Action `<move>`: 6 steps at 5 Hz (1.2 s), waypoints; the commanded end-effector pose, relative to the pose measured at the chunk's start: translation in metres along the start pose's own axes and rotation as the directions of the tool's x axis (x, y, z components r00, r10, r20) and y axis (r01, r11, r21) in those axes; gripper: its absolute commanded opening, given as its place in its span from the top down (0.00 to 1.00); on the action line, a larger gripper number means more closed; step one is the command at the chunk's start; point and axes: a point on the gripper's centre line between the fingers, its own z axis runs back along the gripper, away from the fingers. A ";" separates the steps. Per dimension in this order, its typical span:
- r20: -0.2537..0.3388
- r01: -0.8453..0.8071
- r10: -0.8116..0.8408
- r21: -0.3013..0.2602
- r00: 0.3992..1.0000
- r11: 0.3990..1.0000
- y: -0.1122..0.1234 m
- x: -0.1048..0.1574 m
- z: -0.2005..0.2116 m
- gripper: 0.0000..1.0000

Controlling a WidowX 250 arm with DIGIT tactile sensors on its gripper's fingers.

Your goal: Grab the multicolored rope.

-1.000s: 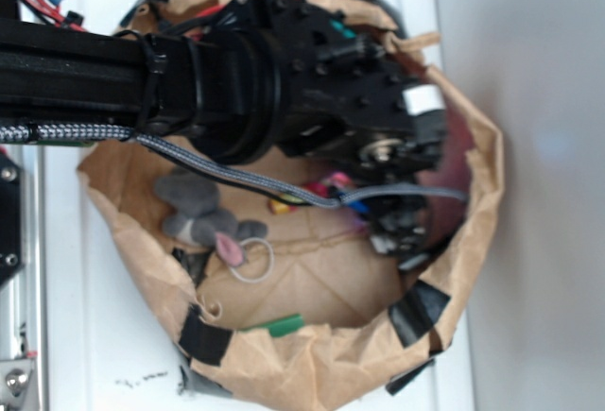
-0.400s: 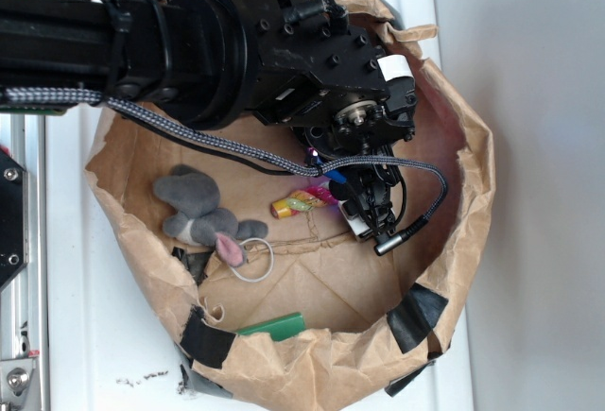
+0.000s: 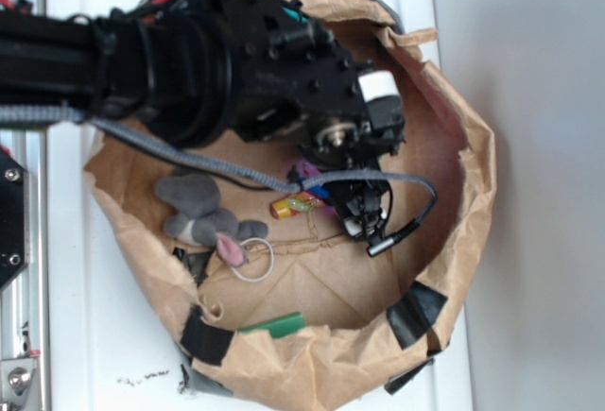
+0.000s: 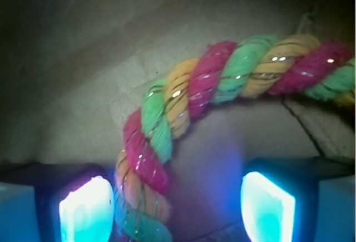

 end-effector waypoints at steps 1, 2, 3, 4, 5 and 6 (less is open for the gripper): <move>0.031 0.005 -0.006 0.036 0.999 0.999 -0.006 -0.002 -0.012 0.00; 0.029 -0.003 0.002 0.036 1.000 0.999 -0.007 0.000 -0.012 0.00; 0.028 -0.020 0.019 0.031 0.999 0.999 -0.006 0.002 -0.013 1.00; 0.031 -0.021 0.020 0.026 0.999 0.999 -0.005 0.003 -0.012 1.00; 0.029 -0.025 0.024 0.022 0.999 0.999 -0.005 0.004 -0.012 1.00; 0.026 -0.028 0.028 0.019 0.999 0.999 -0.004 0.005 -0.010 1.00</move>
